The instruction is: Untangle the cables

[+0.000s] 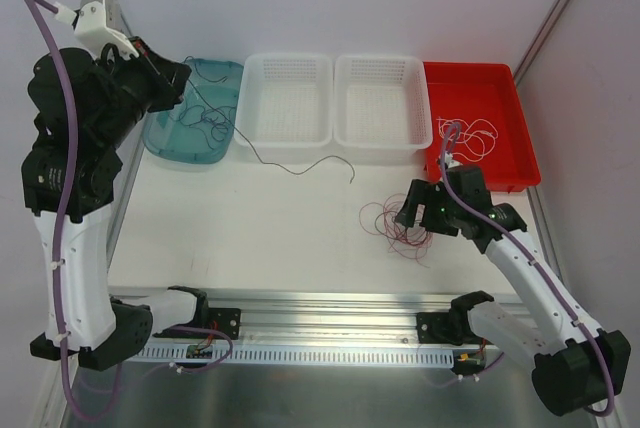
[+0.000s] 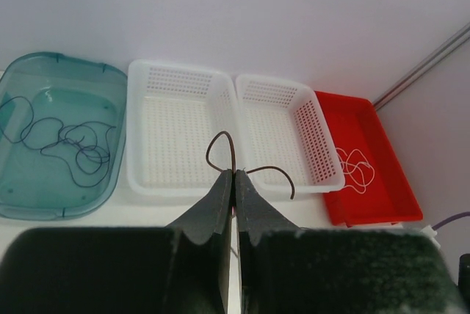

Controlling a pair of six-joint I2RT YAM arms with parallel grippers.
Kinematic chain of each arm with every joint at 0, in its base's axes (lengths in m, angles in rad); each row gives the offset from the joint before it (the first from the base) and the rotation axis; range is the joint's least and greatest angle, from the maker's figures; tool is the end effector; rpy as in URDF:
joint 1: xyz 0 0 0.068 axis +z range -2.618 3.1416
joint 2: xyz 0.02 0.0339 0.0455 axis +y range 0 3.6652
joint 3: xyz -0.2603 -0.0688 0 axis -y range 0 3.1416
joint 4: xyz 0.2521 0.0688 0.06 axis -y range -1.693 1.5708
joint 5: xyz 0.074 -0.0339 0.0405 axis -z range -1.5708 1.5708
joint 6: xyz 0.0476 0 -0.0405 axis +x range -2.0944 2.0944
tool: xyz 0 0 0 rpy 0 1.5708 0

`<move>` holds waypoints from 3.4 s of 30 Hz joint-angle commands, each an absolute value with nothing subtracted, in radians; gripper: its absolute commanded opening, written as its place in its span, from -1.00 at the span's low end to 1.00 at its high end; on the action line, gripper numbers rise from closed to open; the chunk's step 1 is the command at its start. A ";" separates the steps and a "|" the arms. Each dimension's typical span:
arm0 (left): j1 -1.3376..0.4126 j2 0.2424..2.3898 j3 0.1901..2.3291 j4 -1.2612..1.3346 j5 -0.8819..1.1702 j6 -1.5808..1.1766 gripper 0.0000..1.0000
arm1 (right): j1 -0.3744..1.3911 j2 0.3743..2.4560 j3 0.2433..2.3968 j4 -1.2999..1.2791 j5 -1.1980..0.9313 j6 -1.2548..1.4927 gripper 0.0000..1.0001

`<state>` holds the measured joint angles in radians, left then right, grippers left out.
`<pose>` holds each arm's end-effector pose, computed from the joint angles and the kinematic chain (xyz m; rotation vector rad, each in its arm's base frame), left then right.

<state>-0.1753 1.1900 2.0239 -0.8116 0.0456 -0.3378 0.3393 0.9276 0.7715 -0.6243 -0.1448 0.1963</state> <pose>0.1668 -0.0317 0.5849 -0.0906 1.5626 -0.4405 0.1941 0.0758 0.2567 -0.2420 2.3701 0.4294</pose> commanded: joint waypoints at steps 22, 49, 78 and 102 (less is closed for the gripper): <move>-0.170 1.447 2.303 -0.394 0.269 -0.542 -1.00 | 0.345 0.925 0.770 -0.583 -0.178 0.161 0.99; -0.172 1.827 2.376 -0.043 0.132 -0.451 -1.00 | 0.345 0.963 0.723 -0.549 -0.196 0.138 0.99; -0.328 1.542 1.460 -0.002 0.042 -0.227 0.85 | 0.345 0.959 0.701 -0.535 -0.206 0.144 0.99; -0.497 1.545 1.008 0.077 -0.225 -0.733 0.42 | 0.345 0.888 0.681 -0.560 -0.202 0.137 0.99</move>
<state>-0.4854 1.5181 1.0008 -0.0006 -0.1886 -0.6777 0.3393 0.9115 0.6891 -0.5575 -0.1963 0.1478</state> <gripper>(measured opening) 0.734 0.993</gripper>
